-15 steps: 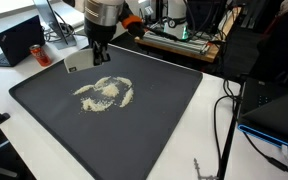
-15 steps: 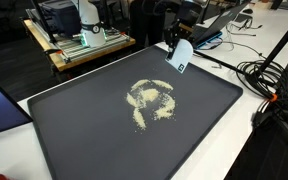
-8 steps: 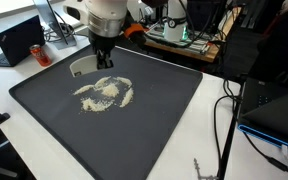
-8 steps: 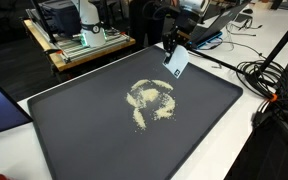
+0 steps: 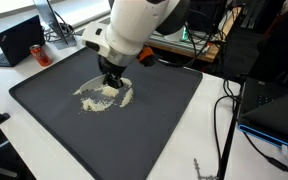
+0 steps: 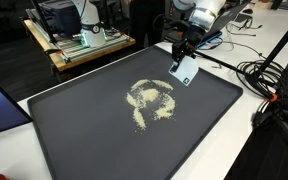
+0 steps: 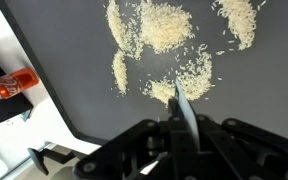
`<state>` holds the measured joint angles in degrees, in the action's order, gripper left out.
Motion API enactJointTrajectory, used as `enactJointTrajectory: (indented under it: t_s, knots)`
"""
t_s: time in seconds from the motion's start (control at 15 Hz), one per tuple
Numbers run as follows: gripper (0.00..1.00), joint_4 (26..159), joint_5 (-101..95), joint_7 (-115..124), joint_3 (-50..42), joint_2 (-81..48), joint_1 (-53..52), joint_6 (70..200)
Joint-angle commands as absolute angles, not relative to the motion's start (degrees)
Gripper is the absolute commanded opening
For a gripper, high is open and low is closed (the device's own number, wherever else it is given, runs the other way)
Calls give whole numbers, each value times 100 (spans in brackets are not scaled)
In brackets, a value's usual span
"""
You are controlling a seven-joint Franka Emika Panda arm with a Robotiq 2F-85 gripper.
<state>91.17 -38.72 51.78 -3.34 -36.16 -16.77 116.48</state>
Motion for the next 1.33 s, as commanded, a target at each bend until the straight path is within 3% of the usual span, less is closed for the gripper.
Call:
enactJointTrajectory:
  t_s: [0.0,0.53,1.27]
  knots:
    - [1,8663,-4368,5145,-480,-4005,-1879,11523]
    - [1,8183,-4801,4973,-444,-4526,-1845,11550]
    - [1,8417,-3474,4141,-25,-4272,-1628,11672]
